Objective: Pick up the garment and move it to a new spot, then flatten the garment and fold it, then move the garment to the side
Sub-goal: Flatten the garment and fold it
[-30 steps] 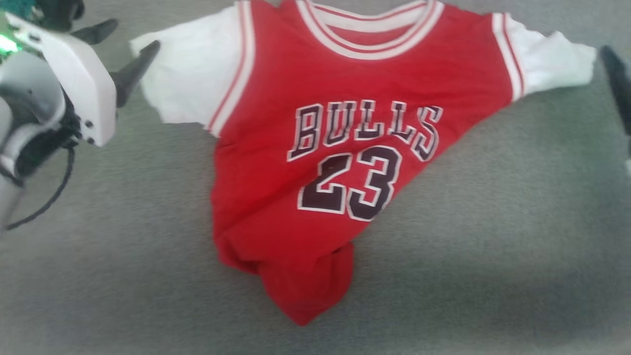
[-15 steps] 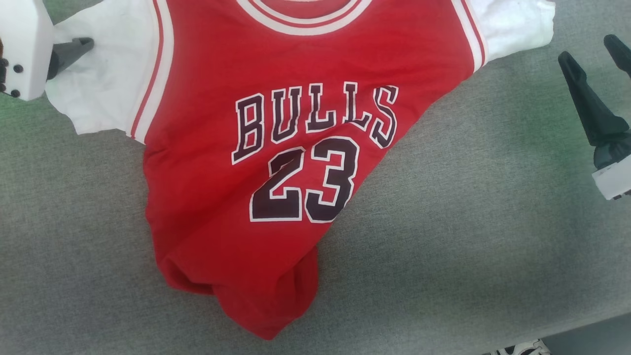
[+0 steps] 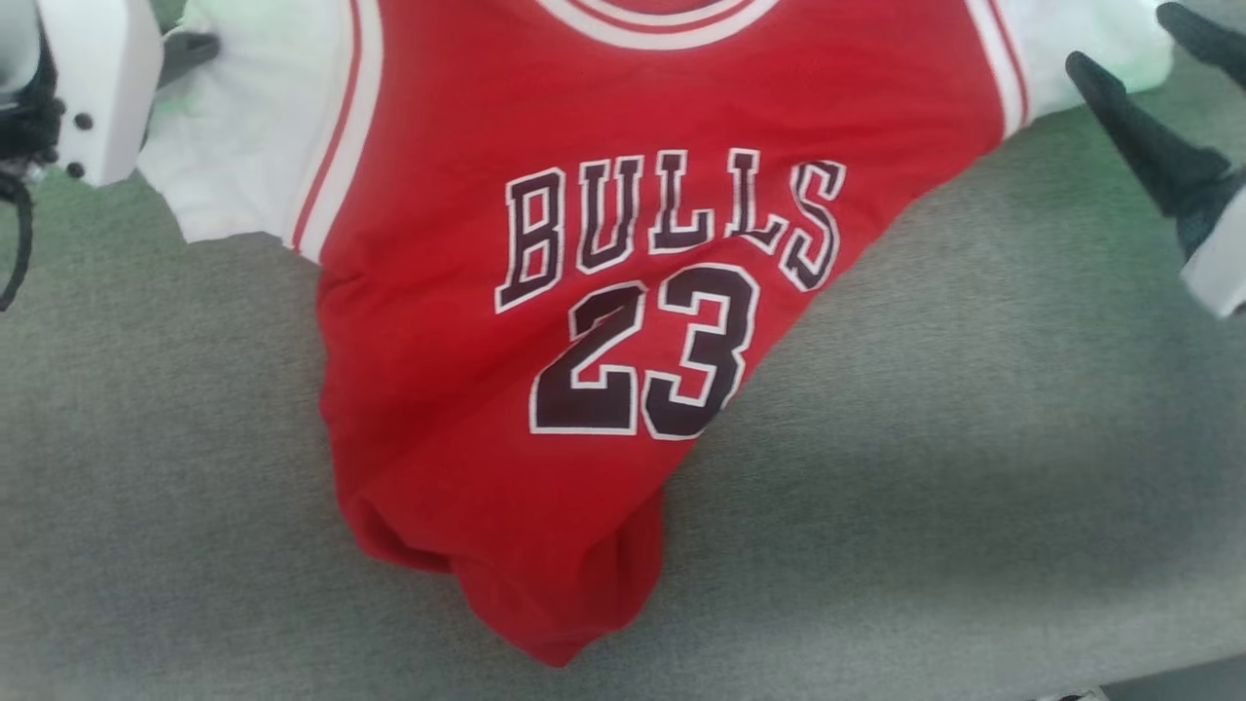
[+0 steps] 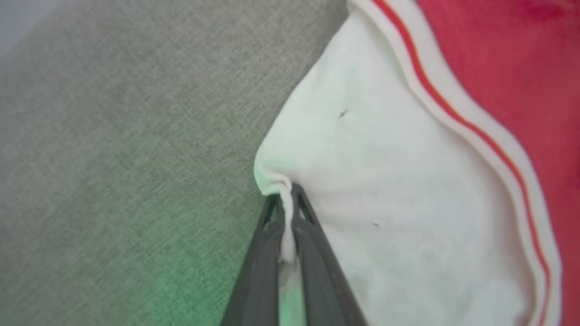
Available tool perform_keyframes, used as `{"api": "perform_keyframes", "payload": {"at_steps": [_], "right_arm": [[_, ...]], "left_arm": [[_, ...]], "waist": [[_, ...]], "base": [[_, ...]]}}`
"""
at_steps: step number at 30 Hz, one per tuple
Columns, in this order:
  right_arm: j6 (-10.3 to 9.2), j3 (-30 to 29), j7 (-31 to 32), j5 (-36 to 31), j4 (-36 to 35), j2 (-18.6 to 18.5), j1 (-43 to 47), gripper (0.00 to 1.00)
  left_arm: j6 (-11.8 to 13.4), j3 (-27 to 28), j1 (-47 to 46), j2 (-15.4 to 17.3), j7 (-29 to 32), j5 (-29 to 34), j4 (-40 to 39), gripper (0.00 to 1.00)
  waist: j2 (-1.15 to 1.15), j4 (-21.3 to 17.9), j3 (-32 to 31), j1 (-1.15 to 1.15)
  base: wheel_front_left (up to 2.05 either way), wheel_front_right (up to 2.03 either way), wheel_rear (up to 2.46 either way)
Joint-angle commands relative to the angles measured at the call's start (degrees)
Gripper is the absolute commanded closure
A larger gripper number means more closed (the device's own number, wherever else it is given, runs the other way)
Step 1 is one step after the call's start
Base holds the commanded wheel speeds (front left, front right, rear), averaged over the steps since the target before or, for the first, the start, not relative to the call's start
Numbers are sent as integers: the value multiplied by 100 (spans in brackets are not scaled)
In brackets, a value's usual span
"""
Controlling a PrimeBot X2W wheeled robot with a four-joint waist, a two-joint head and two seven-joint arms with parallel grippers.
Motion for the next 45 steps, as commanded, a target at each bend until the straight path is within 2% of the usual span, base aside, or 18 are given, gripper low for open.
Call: {"api": "perform_keyframes", "payload": {"at_steps": [1, 6, 12, 20, 21, 23, 26, 30, 33, 38, 41, 45], "right_arm": [[-6, 189, 314, 26, 172, -160, -367, 0], [-6, 552, 1106, 212, 1009, -393, -1278, 0], [-4, 1110, 1734, 724, 1627, -449, -1800, 0], [-3, 1784, 1931, 1032, 1960, -479, -2074, 0], [-3, 1869, 1966, 1074, 1998, -474, -2096, 52], [-3, 2005, 2020, 1157, 2065, -469, -2161, 100], [-8, 2121, 1899, 1224, 2129, -511, -2295, 100], [-8, 2147, 1409, 1224, 2104, -568, -2537, 100], [-7, 2088, 946, 1259, 2138, -646, -2676, 100], [-7, 1871, 123, 1212, 2387, -606, -2930, 100], [-7, 1662, -203, 1172, 2754, -482, -3235, 100], [-7, 1226, -623, 926, 3627, -43, -3861, 100]], "left_arm": [[18, -270, 159, -174, -30, -79, 90, 100], [17, -482, 48, -332, -234, -79, 59, 100], [16, -611, -7, -378, -377, -135, -33, 100], [17, -643, -116, -425, -513, -240, -149, 100], [17, -643, -118, -433, -520, -248, -148, 100], [17, -644, -134, -444, -555, -267, -144, 100], [16, -637, -153, -474, -682, -316, -135, 100], [13, -588, -193, -531, -1130, -341, -86, 100], [11, -551, -276, -582, -1666, -396, 23, 100], [12, -357, -370, -722, -2912, -537, 363, 100], [13, -138, -540, -793, -3615, -679, 693, 100], [12, 266, -833, -1029, -4464, -852, 1504, 100]], "waist": [[0, 125, 79, 0], [0, 363, 181, 0], [0, 506, 259, 0], [0, 521, 347, 0], [0, 523, 350, 0], [0, 523, 357, 0], [0, 530, 338, 0], [0, 569, 226, 0], [0, 650, 84, 0], [0, 813, -155, 0], [0, 896, -267, 0], [0, 929, -411, 0]], "base": [[0, 0, 0], [0, 0, 0], [0, 0, 0], [0, 0, 0], [0, 0, 0], [0, 0, 0], [0, 0, 0], [0, 0, 0], [0, 0, 0], [0, 0, 0], [0, 0, 0], [0, 0, 0]]}}
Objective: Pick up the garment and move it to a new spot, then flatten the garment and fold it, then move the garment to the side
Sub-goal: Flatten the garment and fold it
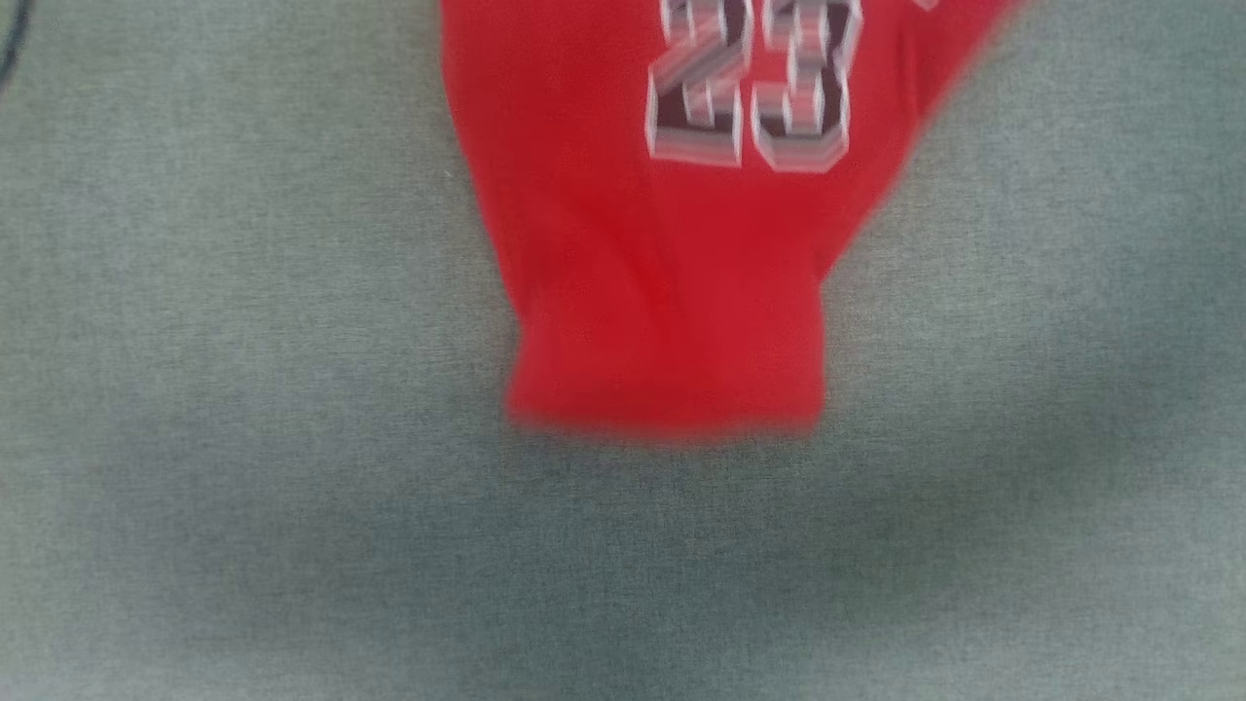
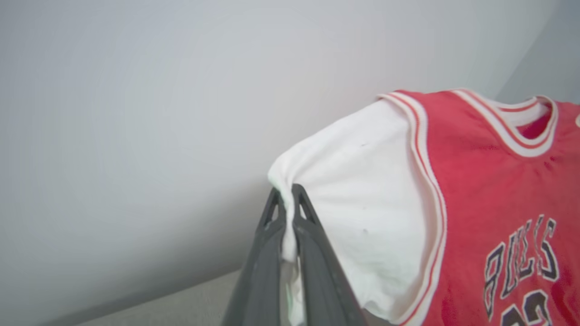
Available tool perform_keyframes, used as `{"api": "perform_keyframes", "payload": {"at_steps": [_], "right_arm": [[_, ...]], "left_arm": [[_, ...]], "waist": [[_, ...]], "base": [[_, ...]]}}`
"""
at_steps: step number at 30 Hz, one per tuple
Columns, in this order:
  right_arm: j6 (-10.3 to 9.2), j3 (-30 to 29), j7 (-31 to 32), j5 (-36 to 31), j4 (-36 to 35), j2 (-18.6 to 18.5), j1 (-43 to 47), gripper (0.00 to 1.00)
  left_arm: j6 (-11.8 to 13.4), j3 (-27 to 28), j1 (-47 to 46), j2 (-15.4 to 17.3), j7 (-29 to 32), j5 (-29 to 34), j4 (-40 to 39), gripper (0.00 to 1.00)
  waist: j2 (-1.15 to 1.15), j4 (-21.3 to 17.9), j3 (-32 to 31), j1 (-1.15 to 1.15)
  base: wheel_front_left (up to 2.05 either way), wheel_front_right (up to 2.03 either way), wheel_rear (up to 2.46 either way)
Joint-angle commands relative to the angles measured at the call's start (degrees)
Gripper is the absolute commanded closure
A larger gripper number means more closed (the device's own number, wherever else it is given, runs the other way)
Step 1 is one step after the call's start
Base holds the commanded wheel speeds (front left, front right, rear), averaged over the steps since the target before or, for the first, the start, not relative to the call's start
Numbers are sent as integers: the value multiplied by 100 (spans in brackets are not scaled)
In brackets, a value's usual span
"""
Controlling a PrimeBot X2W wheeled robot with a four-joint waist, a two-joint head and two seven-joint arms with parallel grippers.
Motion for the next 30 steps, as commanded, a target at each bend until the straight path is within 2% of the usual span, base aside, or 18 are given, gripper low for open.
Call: {"api": "perform_keyframes", "payload": {"at_steps": [1, 2, 4, 9, 11, 14, 18, 21, 30], "right_arm": [[-9, -188, -222, -138, 281, 145, -290, 100], [-9, -459, -509, -383, 796, 417, -746, 100], [-10, -766, -886, -630, 1287, 648, -1268, 100], [-12, -1508, -1943, -1156, 2331, 1013, -2464, 100], [-14, -1624, -2097, -1238, 2627, 1196, -2680, 100], [-11, -1538, -1938, -1274, 2791, 1281, -2666, 100], [-11, -1294, -1698, -1228, 2719, 1294, -2257, 100], [-10, -952, -1354, -1025, 2333, 1190, -1655, 100], [-10, -452, -444, 139, 523, 248, 909, 100]], "left_arm": [[6, 127, -151, -119, -167, -123, 180, 100], [8, 350, -440, -252, -532, -176, 553, 100], [9, 615, -756, -397, -792, -281, 840, 100], [12, 1922, -1469, -684, -1033, -775, 931, 100], [13, 2260, -1349, -770, -1037, -712, 813, 100], [12, 2242, -893, -771, -1030, -558, 658, 100], [11, 2208, -363, -664, -1015, -748, 442, 100], [11, 2034, 487, -511, -864, -979, 6, 100], [10, 1783, 3151, 283, -675, -1684, -1790, 100]], "waist": [[0, 18, -70, 0], [0, 36, -87, 0], [0, 48, -112, 0], [0, 95, -182, 0], [0, 116, -238, 0], [0, 137, -347, 0], [0, 132, -414, 0], [0, 142, -483, 0], [0, 197, -750, 0]], "base": [[0, 0, 0], [0, 0, 0], [0, 0, 0], [0, 0, 0], [0, 0, 0], [0, 0, 0], [0, 0, 0], [0, 0, 0], [0, 0, 0]]}}
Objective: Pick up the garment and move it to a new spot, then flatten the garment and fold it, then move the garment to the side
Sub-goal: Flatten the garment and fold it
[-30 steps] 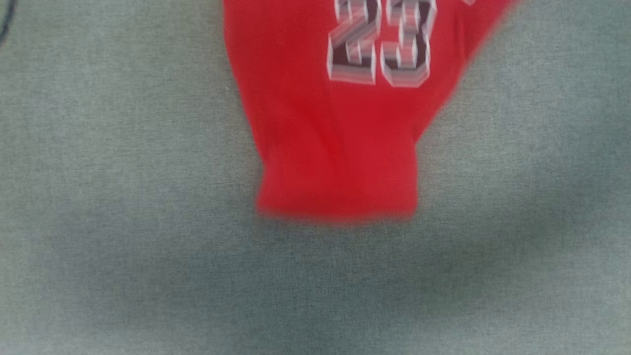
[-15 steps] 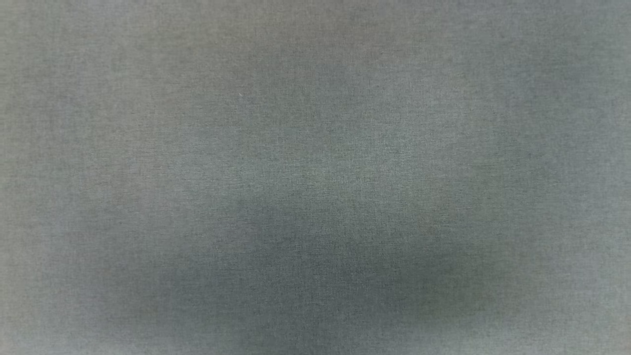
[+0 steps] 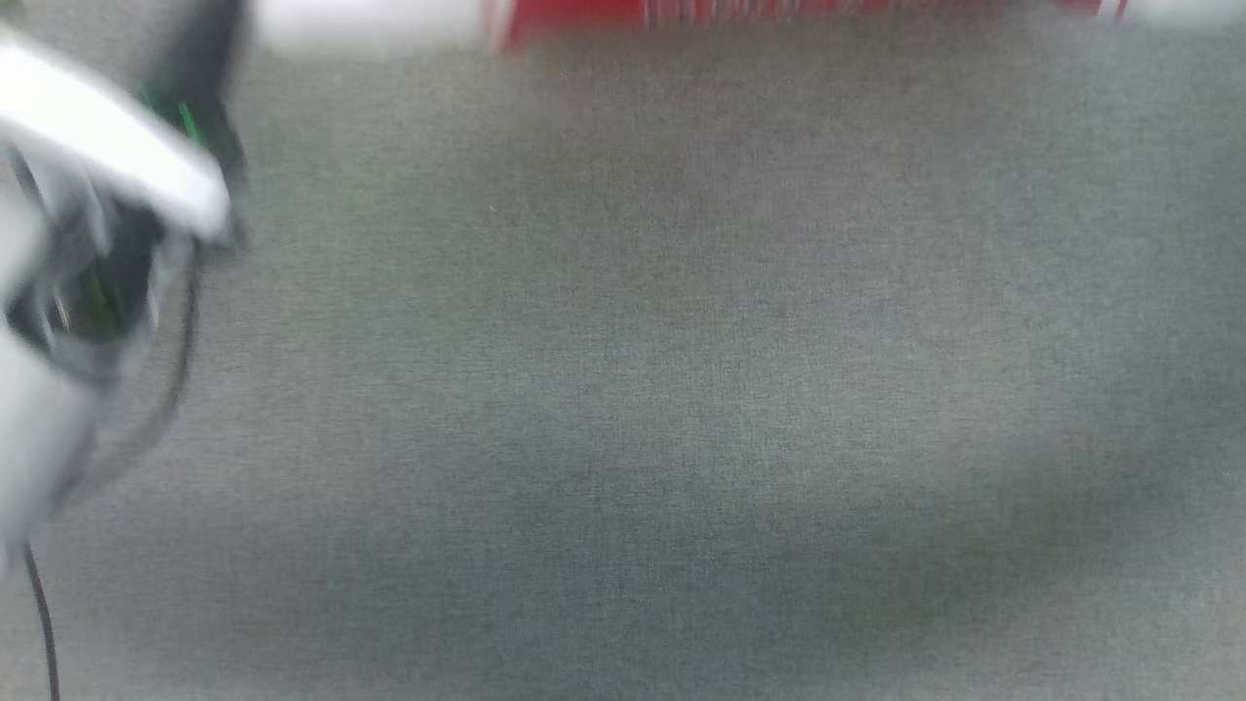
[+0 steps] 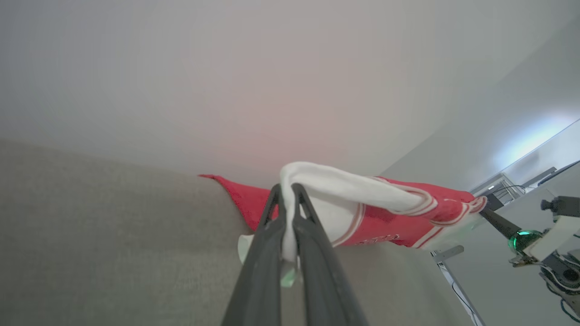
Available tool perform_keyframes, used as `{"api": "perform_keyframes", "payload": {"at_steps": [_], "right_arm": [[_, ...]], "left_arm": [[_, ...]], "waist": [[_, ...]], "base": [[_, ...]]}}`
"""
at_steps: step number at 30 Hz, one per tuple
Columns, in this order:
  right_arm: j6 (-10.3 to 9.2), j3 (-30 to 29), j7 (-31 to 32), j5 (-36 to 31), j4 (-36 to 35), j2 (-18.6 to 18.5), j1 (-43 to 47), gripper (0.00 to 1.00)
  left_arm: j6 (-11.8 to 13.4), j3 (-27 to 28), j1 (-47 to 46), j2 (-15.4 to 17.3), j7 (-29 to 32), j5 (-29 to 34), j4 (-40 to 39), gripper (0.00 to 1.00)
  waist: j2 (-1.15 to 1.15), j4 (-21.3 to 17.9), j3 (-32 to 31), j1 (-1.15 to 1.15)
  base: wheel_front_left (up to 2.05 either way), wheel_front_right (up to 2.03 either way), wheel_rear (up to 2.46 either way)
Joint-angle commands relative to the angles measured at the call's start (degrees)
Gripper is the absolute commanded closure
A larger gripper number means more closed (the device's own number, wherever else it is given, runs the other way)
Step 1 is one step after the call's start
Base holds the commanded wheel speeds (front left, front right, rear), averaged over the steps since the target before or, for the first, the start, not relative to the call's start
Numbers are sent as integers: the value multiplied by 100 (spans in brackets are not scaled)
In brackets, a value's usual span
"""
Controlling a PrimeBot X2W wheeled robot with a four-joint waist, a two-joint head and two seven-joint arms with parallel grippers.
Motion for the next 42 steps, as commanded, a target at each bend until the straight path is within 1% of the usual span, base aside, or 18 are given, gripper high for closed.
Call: {"api": "perform_keyframes", "payload": {"at_steps": [1, 5, 6, 8, 12, 16, 20, 22, 26, 28, 29, 31, 33, 34, 35, 36, 39, 42], "right_arm": [[-12, -30, 152, 274, -326, -176, 487, 100], [-11, 0, 645, 799, -1379, -596, 1949, 100], [-10, -7, 768, 921, -1667, -691, 2306, 100], [-9, -101, 953, 1134, -2165, -848, 2998, 100], [-9, -354, 1306, 1466, -3027, -1152, 4319, 100], [-7, -661, 1632, 1803, -3730, -1322, 5482, 100], [-7, -1061, 1834, 1986, -4328, -1458, 6469, 100], [-7, -1305, 1890, 2025, -4613, -1543, 6920, 100], [-7, -1924, 1942, 2063, -5104, -1583, 7759, 100], [-7, -2255, 1994, 2038, -5314, -1543, 8090, 100], [-7, -2437, 2002, 1997, -5392, -1495, 8196, 100], [-7, -2690, 2063, 1809, -5447, -1406, 8301, 100], [-7, -2742, 2133, 1677, -5465, -1351, 8297, 100], [-7, -2759, 2216, 1555, -5465, -1272, 8232, 100], [-7, -2706, 2437, 1338, -5397, -1106, 8052, 100], [-7, -2706, 2437, 1338, -5397, -1106, 8052, 100], [-7, -2528, 2772, 971, -5224, -807, 7733, 100], [-7, -2339, 3033, 582, -4969, -521, 7420, 100]], "left_arm": [[16, -19, 411, 201, -24, -66, -267, 100], [11, -248, 1461, 474, -74, -23, -1002, 100], [11, -293, 1666, 593, -104, 70, -1134, 100], [10, -393, 2055, 719, -141, 126, -1424, 100], [10, -635, 2760, 1065, -215, 321, -1755, 100], [10, -808, 3320, 1379, -252, 351, -2112, 100], [10, -808, 3830, 1673, -314, 212, -2522, 100], [10, -797, 4080, 1885, -339, 230, -2728, 100], [10, -564, 4540, 2169, -374, 112, -3195, 100], [10, -440, 4710, 2274, -373, 95, -3323, 100], [10, -355, 4747, 2293, -377, 146, -3331, 100], [10, -316, 4801, 2227, -379, 295, -3277, 100], [10, -331, 4771, 2166, -379, 379, -3214, 100], [10, -344, 4702, 2068, -378, 417, -3146, 100], [10, -401, 4551, 1839, -285, 502, -3001, 100], [10, -401, 4551, 1839, -285, 502, -3001, 100], [10, -570, 4348, 1514, -102, 716, -2533, 100], [10, -712, 4160, 1150, -8, 790, -2142, 100]], "waist": [[0, 19, -99, 0], [0, 53, -319, 0], [0, 53, -375, 0], [0, 54, -479, 0], [0, 69, -638, 0], [0, 84, -708, 0], [0, 101, -714, 0], [0, 117, -704, 0], [0, 155, -676, 0], [0, 184, -647, 0], [0, 192, -629, 0], [0, 205, -592, 0], [0, 206, -574, 0], [0, 206, -560, 0], [0, 211, -542, 0], [0, 211, -542, 0], [0, 205, -497, 0], [0, 188, -434, 0]], "base": [[0, 0, 0], [0, 0, 0], [0, 0, 0], [0, 0, 0], [0, 0, 0], [0, 0, 0], [0, 0, 0], [0, 0, 0], [0, 0, 0], [0, 0, 0], [0, 0, 0], [0, 0, 0], [0, 0, 0], [0, 0, 0], [0, 0, 0], [0, 0, 0], [0, 0, 0], [0, 0, 0]]}}
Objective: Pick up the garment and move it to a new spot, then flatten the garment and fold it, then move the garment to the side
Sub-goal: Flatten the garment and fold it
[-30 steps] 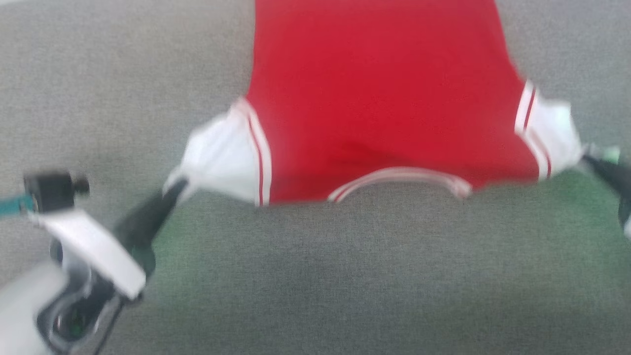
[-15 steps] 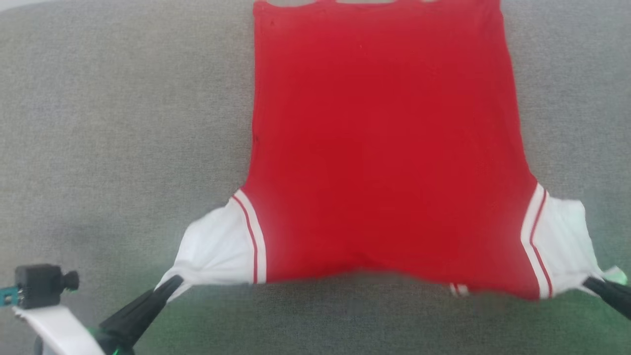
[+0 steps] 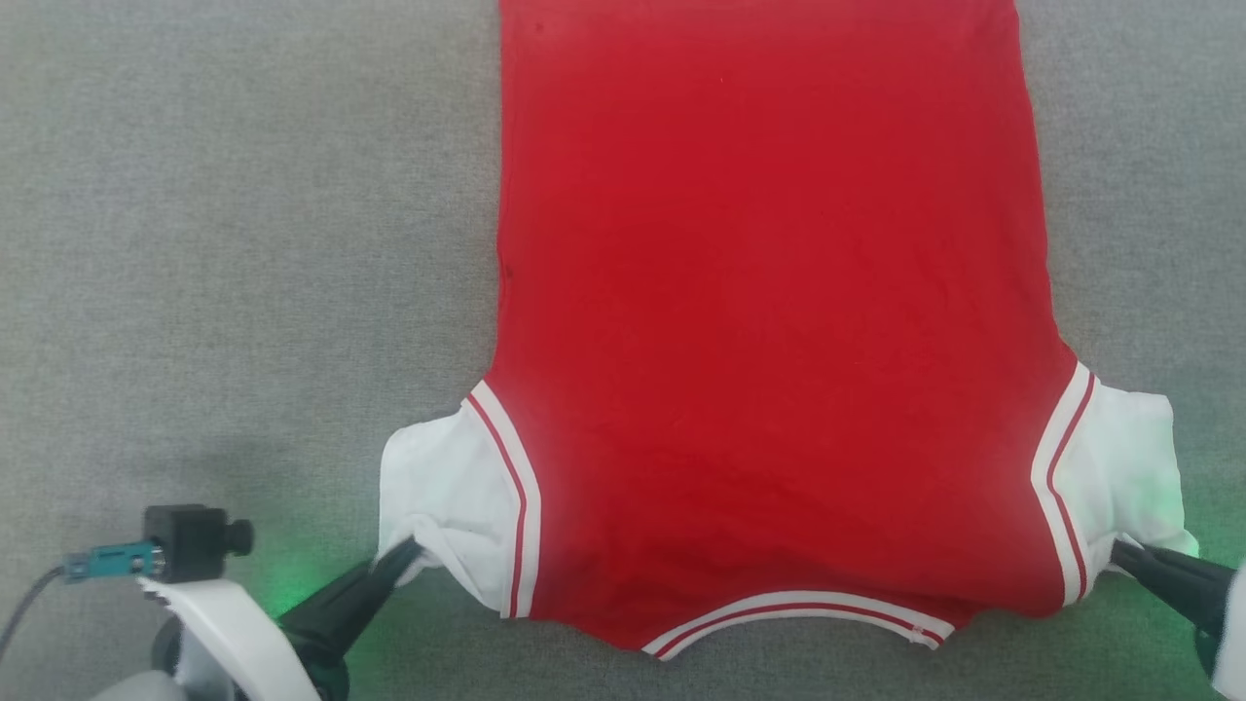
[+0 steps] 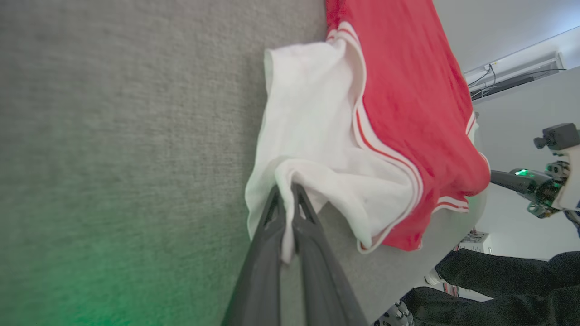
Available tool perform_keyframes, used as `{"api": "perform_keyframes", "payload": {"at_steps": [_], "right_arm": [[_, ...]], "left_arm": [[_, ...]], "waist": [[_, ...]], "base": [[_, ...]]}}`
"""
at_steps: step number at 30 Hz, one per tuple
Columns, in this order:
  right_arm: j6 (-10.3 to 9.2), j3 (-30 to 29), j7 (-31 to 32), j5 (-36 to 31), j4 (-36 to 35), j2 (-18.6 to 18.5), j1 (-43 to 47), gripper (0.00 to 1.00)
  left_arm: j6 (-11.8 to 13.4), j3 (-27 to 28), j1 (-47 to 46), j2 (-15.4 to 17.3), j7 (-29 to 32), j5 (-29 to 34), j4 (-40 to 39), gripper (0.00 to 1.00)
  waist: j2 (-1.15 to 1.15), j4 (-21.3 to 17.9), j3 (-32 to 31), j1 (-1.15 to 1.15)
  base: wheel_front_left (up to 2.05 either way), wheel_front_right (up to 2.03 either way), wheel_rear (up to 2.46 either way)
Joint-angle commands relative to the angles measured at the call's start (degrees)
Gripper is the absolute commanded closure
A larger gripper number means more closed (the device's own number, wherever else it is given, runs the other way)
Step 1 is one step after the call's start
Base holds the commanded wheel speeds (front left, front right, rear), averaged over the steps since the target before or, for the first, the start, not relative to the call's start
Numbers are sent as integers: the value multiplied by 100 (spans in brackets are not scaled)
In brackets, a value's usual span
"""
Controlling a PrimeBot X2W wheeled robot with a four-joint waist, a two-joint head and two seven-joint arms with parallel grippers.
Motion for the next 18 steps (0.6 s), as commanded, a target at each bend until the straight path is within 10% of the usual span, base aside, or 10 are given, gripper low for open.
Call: {"api": "perform_keyframes", "payload": {"at_steps": [1, 14, 16, 18], "right_arm": [[0, 52, 69, -141, 98, 84, -120, 100], [-5, 546, -36, -1290, 399, 699, -578, 100], [-5, 506, -70, -1401, 308, 676, -584, 71], [-5, 374, -92, -1489, 201, 631, -532, 0]], "left_arm": [[2, -46, -88, -72, 42, 39, 103, 100], [31, -358, -227, -542, -93, 2, 920, 100], [32, -381, -209, -523, -102, -13, 952, 100], [32, -403, -202, -507, -132, -8, 966, 100]], "waist": [[0, -10, 37, 0], [0, -156, 156, 0], [0, -196, 147, 0], [0, -228, 136, 0]], "base": [[0, 0, 0], [0, 0, 0], [0, 0, 0], [0, 0, 0]]}}
